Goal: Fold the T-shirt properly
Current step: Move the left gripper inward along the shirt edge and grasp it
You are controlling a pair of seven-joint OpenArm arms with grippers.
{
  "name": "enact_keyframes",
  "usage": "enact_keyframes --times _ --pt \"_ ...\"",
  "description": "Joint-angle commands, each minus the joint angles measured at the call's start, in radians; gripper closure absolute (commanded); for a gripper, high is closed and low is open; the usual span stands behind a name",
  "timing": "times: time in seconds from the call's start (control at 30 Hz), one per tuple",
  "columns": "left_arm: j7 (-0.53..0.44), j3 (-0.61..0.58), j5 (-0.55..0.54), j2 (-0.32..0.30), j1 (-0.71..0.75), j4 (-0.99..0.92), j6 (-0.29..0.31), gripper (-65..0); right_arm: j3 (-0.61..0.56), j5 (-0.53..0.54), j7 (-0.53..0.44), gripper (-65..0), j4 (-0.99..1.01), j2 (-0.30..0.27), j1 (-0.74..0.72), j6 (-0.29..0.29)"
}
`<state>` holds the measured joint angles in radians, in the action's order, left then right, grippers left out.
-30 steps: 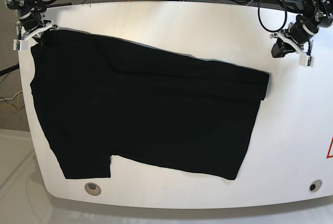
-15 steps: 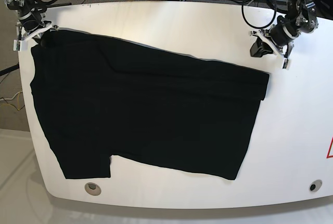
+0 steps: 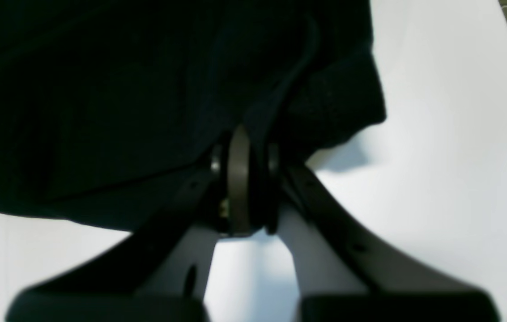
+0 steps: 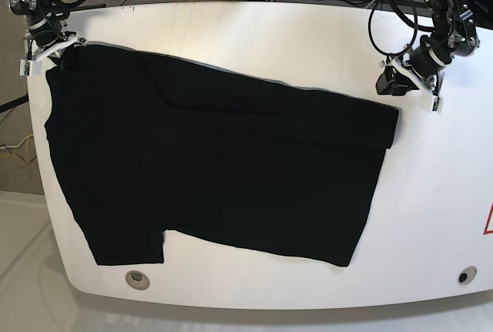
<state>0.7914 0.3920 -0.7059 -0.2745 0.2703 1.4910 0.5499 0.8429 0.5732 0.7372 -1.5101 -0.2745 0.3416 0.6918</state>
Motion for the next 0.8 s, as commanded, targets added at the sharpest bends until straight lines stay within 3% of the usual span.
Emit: enact_keyframes --times 0.0,0.07,0.2,0.77 --pt "-0.001 0.007 -0.024 -0.014 -0.021 0.012 0.006 -26.4 0.007 0.012 -0.026 0.0 -0.013 -0.019 -0.003 0.006" --pt "0.012 0.002 -0.037 -0.011 -0.038 0.016 -0.005 -30.8 0.008 0.02 -0.027 0.0 -0.017 -0.016 -0.006 0.006" --pt "0.017 -0.004 -0.024 -0.01 -0.058 0.015 -0.006 -32.3 0.008 0.02 -0.027 0.0 -0.018 -0.016 -0.007 0.006" --pt "-0.049 -0.092 0.097 0.003 -0.124 -0.144 -0.014 -28.4 0.013 0.023 -0.022 0.0 -0.013 -0.013 -0.004 0.006"
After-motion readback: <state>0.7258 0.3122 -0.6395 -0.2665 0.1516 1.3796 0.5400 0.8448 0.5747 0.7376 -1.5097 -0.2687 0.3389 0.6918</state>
